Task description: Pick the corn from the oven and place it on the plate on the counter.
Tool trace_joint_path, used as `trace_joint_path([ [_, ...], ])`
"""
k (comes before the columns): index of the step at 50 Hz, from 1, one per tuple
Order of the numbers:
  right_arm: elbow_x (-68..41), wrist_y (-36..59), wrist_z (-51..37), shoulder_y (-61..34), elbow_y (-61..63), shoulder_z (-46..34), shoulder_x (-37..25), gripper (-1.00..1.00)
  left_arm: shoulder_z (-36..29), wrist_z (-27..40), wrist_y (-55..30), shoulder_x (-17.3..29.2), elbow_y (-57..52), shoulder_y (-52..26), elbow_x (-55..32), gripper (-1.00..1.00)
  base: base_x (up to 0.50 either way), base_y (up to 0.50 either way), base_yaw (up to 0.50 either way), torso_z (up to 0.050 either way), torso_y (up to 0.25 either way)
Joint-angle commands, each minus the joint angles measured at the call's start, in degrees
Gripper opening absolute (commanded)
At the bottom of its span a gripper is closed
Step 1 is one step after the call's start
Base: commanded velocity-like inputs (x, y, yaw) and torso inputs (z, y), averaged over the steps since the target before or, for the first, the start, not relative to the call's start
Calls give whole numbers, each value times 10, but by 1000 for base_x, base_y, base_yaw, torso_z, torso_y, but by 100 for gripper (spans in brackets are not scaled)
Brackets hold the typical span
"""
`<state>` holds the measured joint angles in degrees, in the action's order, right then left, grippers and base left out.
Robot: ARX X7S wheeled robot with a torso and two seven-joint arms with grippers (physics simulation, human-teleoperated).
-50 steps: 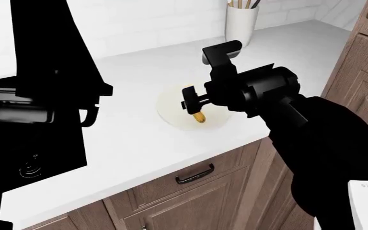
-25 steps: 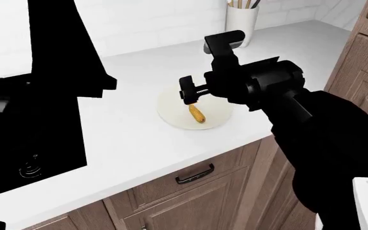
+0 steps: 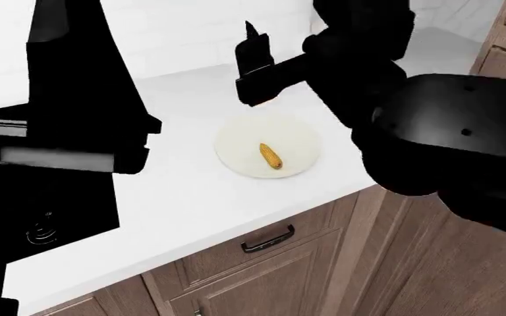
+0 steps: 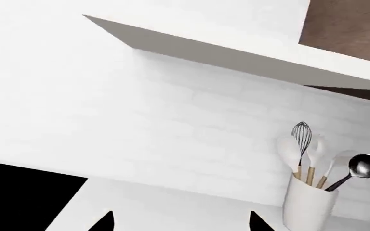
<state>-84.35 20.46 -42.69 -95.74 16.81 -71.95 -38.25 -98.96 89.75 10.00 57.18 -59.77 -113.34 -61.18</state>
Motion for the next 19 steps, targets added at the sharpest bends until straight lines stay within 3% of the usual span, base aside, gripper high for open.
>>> trace_joint_path([
  [1,418,-36,-190,424,432,211,-62,100,-35,-10,8,6,32,160,132,100,0,0,0,0,0],
  [2,414,-115,-276,417,432,125,-93,100,-48,-13,-1,5,35,179,156,100,0,0,0,0,0],
  [3,467,-29,-190,503,432,211,-27,100,-48,-13,5,7,33,187,159,100,0,0,0,0,0],
  [4,440,11,-177,589,432,285,-30,100,-47,-14,6,7,33,190,161,100,0,0,0,0,0],
  [5,369,-75,-263,503,432,199,-99,100,-44,-15,9,9,34,191,161,100,0,0,0,0,0],
  [7,373,-213,-435,332,432,27,-117,100,-36,-16,10,11,35,187,155,100,0,0,0,0,0],
  [9,366,-236,-473,160,432,-144,-138,100,-28,-13,8,13,30,182,150,100,0,0,0,0,0],
  [10,360,-234,-473,133,432,-230,-143,100,-24,-12,3,15,25,176,148,100,0,0,0,0,0],
  [14,315,-271,-473,6,432,-300,-171,100,0,-10,-9,36,1,132,112,100,0,0,0,0,0],
  [19,254,-287,-473,-99,432,-314,-165,100,-44,1,13,41,-2,71,106,100,0,0,0,0,0],
])
